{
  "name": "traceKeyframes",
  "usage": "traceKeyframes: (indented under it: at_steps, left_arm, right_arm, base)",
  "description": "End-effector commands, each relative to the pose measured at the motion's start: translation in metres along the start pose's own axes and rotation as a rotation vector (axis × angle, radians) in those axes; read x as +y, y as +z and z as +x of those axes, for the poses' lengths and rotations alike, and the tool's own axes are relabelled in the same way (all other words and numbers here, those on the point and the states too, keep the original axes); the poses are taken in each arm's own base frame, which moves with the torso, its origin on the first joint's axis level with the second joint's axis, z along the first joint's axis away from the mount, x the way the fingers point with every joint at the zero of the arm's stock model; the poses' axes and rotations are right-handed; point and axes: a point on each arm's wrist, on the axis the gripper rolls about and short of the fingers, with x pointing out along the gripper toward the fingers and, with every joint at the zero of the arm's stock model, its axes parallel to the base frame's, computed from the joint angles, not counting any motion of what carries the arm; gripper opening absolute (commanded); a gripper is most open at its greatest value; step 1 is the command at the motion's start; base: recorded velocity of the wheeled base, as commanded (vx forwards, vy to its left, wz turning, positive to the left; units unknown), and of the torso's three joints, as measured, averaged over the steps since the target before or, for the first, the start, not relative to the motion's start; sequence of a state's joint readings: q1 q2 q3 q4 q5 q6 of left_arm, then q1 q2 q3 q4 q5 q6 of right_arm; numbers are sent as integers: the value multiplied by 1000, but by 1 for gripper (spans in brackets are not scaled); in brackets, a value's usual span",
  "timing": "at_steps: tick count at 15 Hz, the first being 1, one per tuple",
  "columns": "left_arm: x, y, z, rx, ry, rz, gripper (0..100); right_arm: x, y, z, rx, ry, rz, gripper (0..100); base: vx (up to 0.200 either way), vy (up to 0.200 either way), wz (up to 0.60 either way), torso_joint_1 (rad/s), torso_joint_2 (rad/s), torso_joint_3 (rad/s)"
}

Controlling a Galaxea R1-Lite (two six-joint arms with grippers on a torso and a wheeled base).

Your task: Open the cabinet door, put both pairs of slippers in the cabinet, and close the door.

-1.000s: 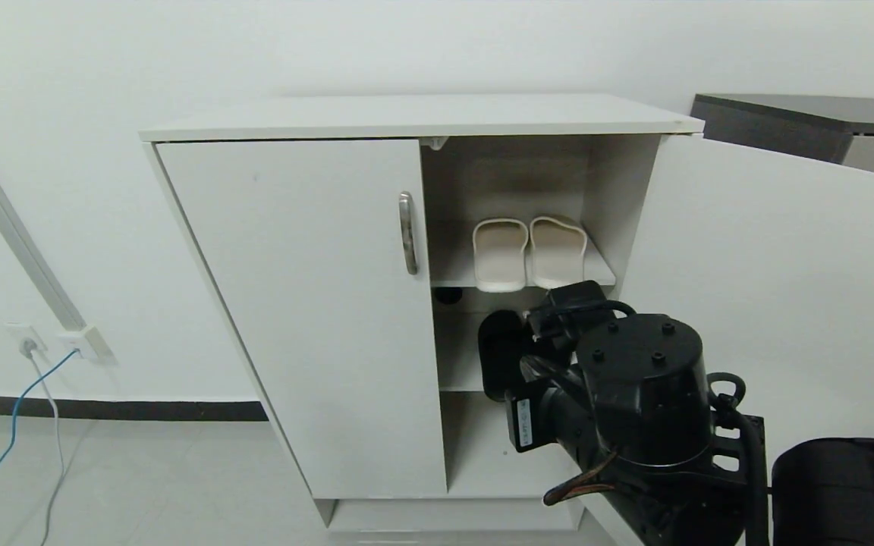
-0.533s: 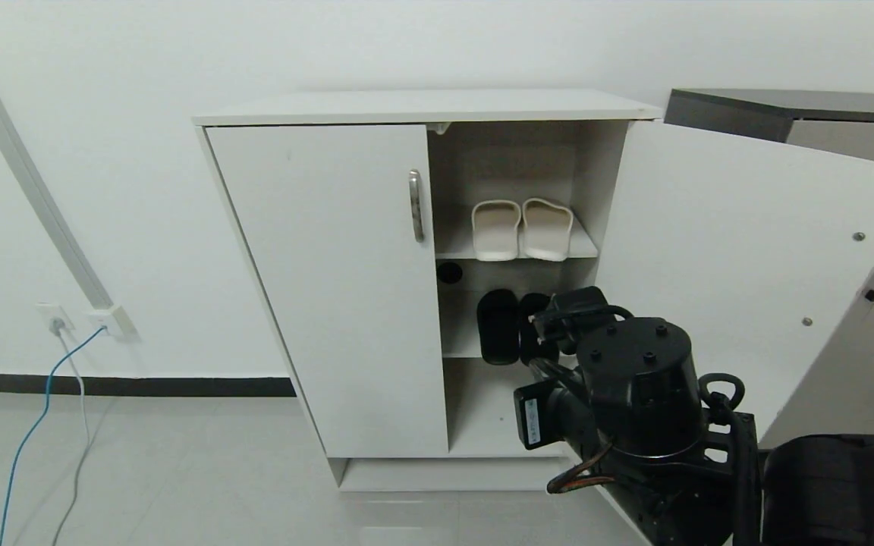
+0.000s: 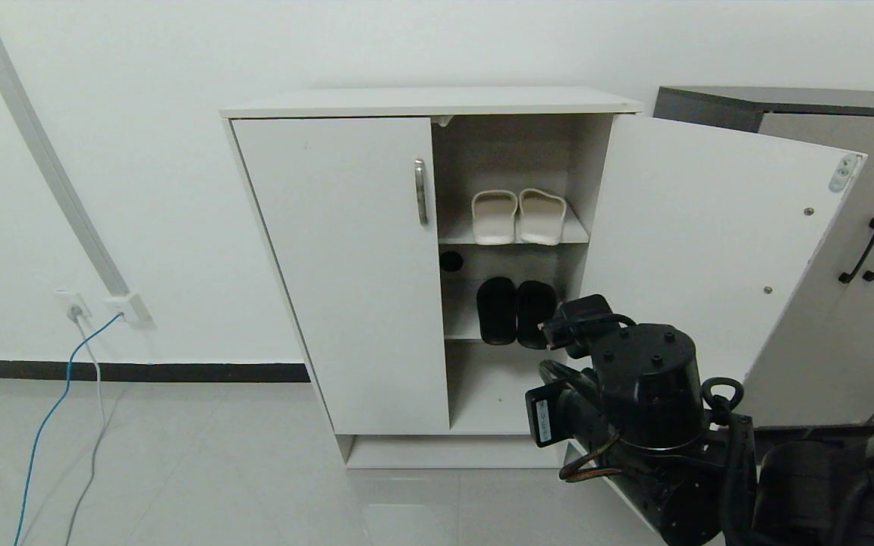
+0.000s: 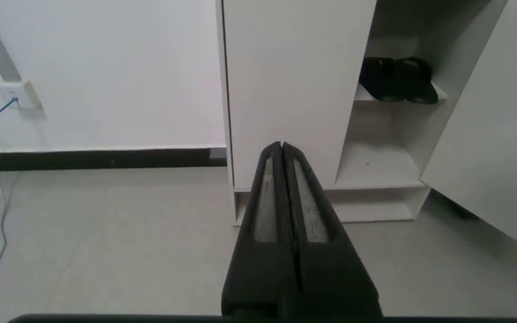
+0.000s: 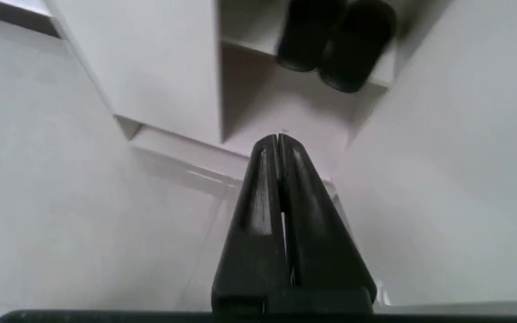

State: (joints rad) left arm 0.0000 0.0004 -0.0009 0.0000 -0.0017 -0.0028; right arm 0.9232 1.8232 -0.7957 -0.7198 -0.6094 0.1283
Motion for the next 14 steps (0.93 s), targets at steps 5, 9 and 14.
traceKeyframes:
  at_steps: [5, 9, 14]
  left_arm:
    - [0, 0, 0, 0, 2, 0, 0]
    - [0, 0, 0, -1, 2, 0, 0]
    - [0, 0, 0, 0, 3, 0, 0]
  right_arm:
    - [1, -5, 3, 16, -3, -13, 0]
    - [1, -6, 3, 17, -5, -16, 0]
    - [0, -7, 3, 20, -8, -27, 0]
  base:
    - [0, 0, 0, 0, 0, 0]
    - [0, 0, 0, 0, 0, 0]
    - [0, 0, 0, 0, 0, 0]
